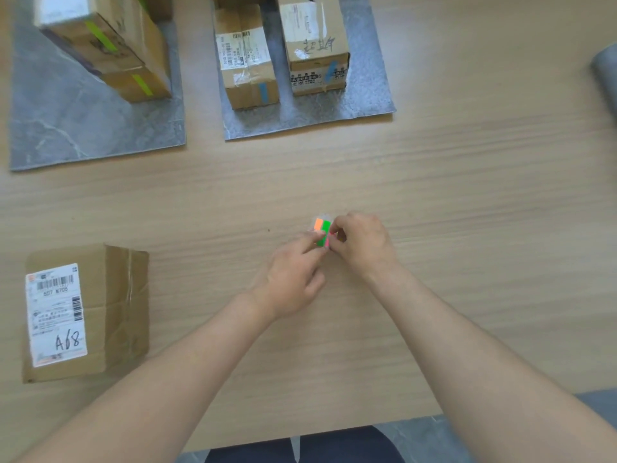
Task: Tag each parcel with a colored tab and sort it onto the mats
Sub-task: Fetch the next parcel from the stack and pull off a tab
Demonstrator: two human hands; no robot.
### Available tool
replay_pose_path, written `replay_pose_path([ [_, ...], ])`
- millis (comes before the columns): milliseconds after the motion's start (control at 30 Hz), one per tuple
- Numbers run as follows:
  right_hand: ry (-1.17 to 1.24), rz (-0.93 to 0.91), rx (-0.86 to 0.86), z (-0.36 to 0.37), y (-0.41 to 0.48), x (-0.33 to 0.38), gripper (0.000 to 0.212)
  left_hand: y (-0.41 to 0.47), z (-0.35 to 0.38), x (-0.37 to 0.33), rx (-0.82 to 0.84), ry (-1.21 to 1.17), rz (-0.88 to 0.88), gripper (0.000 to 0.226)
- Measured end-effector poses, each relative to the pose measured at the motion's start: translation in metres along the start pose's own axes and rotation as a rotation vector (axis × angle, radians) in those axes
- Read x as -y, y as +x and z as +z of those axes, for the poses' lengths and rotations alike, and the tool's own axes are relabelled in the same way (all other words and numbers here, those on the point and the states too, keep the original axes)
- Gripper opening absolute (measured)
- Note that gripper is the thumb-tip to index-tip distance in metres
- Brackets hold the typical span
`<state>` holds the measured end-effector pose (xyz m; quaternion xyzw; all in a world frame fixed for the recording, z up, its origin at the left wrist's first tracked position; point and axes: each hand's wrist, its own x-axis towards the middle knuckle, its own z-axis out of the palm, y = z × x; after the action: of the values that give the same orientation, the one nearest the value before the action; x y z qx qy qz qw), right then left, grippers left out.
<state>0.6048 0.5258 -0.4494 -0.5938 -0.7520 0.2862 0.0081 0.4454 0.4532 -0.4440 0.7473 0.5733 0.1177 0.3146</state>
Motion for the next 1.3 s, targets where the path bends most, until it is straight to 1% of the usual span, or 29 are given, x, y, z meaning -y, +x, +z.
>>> replay_pose_path([
  [67, 0.016, -0.011, -0.015, 0.000, -0.001, -0.001, 0.019, 0.002, 0.002, 0.000, 0.026, 0.093, 0.043, 0.045],
  [167, 0.074, -0.057, -0.001, -0.001, 0.001, -0.008, 0.014, 0.003, 0.006, 0.001, 0.039, 0.178, 0.038, 0.055],
  [267, 0.119, -0.044, 0.007, -0.001, 0.003, -0.012, 0.014, 0.003, 0.009, 0.000, 0.045, 0.237, 0.032, 0.059],
  [300, 0.137, -0.008, -0.028, -0.001, 0.003, -0.012, 0.014, 0.003, 0.009, -0.001, 0.043, 0.245, 0.026, 0.059],
  [333, 0.158, 0.061, -0.099, -0.003, 0.003, -0.011, 0.015, 0.003, 0.008, -0.002, 0.045, 0.253, 0.022, 0.058],
  [367, 0.205, 0.167, -0.198, -0.004, 0.003, -0.013, 0.014, 0.004, 0.007, -0.003, 0.058, 0.256, 0.021, 0.058],
  [433, 0.403, 0.424, -0.440, -0.010, 0.004, -0.016, 0.010, 0.004, 0.005, -0.005, 0.060, 0.248, 0.030, 0.057],
  [467, 0.540, 0.537, -0.523, -0.016, 0.003, -0.014, 0.010, 0.006, 0.004, -0.005, 0.053, 0.230, 0.031, 0.056],
  [500, 0.665, 0.598, -0.570, -0.019, 0.001, -0.013, 0.016, 0.009, 0.003, -0.006, 0.037, 0.189, 0.021, 0.053],
  [533, 0.736, 0.585, -0.587, -0.021, -0.001, -0.011, 0.020, 0.012, 0.001, -0.006, 0.009, 0.109, -0.011, 0.048],
  [567, 0.771, 0.530, -0.588, -0.021, -0.004, -0.006, 0.020, 0.017, -0.002, -0.009, -0.030, -0.016, -0.083, 0.041],
  [600, 0.792, 0.455, -0.584, -0.022, -0.009, 0.002, 0.017, 0.021, -0.010, -0.015, -0.090, -0.184, -0.200, 0.032],
  [667, 0.757, 0.271, -0.594, -0.023, -0.020, 0.019, 0.009, 0.028, -0.028, -0.027, -0.243, -0.677, -0.534, 0.018],
  [700, 0.698, 0.172, -0.611, -0.022, -0.024, 0.024, 0.007, 0.028, -0.037, -0.030, -0.288, -0.912, -0.659, 0.016],
  [733, 0.639, 0.074, -0.623, -0.021, -0.028, 0.029, 0.005, 0.026, -0.047, -0.033, -0.302, -1.089, -0.724, 0.016],
  [767, 0.598, -0.013, -0.617, -0.018, -0.032, 0.033, 0.004, 0.021, -0.057, -0.033, -0.295, -1.188, -0.742, 0.019],
  [867, 0.528, -0.219, -0.559, -0.011, -0.046, 0.047, 0.002, -0.002, -0.076, -0.032, -0.261, -1.304, -0.721, 0.027],
  [967, 0.462, -0.369, -0.560, -0.002, -0.059, 0.063, 0.006, -0.031, -0.082, -0.024, -0.270, -1.358, -0.732, 0.027],
  [1033, 0.428, -0.415, -0.558, 0.005, -0.068, 0.077, 0.006, -0.054, -0.086, -0.021, -0.293, -1.389, -0.727, 0.029],
  [1167, 0.430, -0.462, -0.501, 0.022, -0.088, 0.108, 0.008, -0.099, -0.097, -0.015, -0.357, -1.397, -0.716, 0.020],
  [1233, 0.444, -0.522, -0.463, 0.032, -0.100, 0.126, 0.014, -0.124, -0.102, -0.004, -0.402, -1.369, -0.710, 0.021],
  [1300, 0.427, -0.551, -0.436, 0.045, -0.114, 0.145, 0.024, -0.152, -0.106, 0.010, -0.455, -1.307, -0.684, 0.020],
])
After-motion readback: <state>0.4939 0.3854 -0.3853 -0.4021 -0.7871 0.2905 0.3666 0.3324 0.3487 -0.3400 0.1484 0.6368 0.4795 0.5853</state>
